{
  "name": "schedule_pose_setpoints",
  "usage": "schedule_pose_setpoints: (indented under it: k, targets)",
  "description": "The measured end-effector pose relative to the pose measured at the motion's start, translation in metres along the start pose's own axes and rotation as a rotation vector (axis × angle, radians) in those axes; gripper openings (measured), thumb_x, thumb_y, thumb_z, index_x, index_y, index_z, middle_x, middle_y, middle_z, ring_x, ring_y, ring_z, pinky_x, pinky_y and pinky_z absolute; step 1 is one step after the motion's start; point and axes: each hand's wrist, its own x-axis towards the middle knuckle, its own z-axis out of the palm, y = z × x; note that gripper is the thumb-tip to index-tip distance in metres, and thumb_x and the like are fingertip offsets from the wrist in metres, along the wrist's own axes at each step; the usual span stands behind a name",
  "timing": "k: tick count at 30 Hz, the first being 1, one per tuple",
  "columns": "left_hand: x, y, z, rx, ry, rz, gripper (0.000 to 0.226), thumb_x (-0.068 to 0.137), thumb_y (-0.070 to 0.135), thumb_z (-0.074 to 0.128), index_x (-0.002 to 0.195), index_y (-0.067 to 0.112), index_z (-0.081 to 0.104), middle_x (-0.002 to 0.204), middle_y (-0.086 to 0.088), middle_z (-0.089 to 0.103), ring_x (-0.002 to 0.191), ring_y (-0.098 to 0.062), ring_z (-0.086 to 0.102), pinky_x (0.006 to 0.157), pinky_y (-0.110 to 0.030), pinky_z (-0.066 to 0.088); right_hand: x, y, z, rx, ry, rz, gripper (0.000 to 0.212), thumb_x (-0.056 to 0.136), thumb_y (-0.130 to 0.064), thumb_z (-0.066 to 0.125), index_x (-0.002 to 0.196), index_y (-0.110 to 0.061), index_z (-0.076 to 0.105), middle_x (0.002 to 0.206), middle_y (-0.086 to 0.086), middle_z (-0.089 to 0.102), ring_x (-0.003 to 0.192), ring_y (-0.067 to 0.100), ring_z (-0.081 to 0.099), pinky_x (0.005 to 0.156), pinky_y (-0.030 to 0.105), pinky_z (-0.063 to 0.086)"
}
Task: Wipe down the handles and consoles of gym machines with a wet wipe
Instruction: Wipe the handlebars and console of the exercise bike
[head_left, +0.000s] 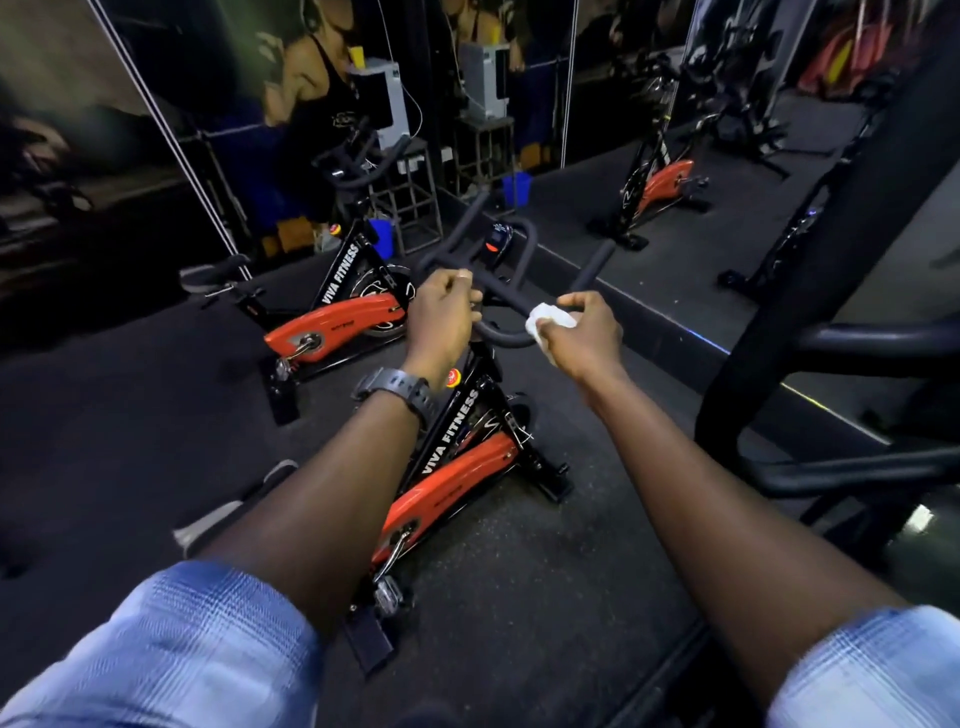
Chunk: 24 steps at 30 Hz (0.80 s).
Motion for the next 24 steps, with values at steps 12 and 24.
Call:
schedule_pose_setpoints:
  k: [12, 24]
  targets:
    - [0.202, -0.196, 0.026, -0.019, -0.087, 0.234, 0.037, 0.083, 0.056, 0.04, 0.081, 0.026, 0.062, 0.112, -0.018, 0.07, 0.107, -0.04, 0.064, 0.092, -0.052, 0.05, 0.116, 0.09, 0.159, -0.259, 0.124, -0.326, 0.013, 0.084, -0.028, 0.069, 0.095, -0.022, 0.072, 0.105, 0.002, 0.073, 0.101, 0.022, 0.065, 0.087, 0.032, 0.047]
    - [0.262, -0.218, -0.019, -0.188, -0.181, 0.15, 0.027, 0.107, 0.034, 0.04, 0.09, 0.027, 0.06, 0.096, 0.0, 0.067, 0.084, -0.014, 0.058, 0.074, -0.029, 0.043, 0.187, 0.086, 0.232, -0.233, 0.156, -0.168, 0.025, 0.077, -0.038, 0.077, 0.08, -0.015, 0.068, 0.076, -0.002, 0.071, 0.075, 0.015, 0.065, 0.066, 0.028, 0.046]
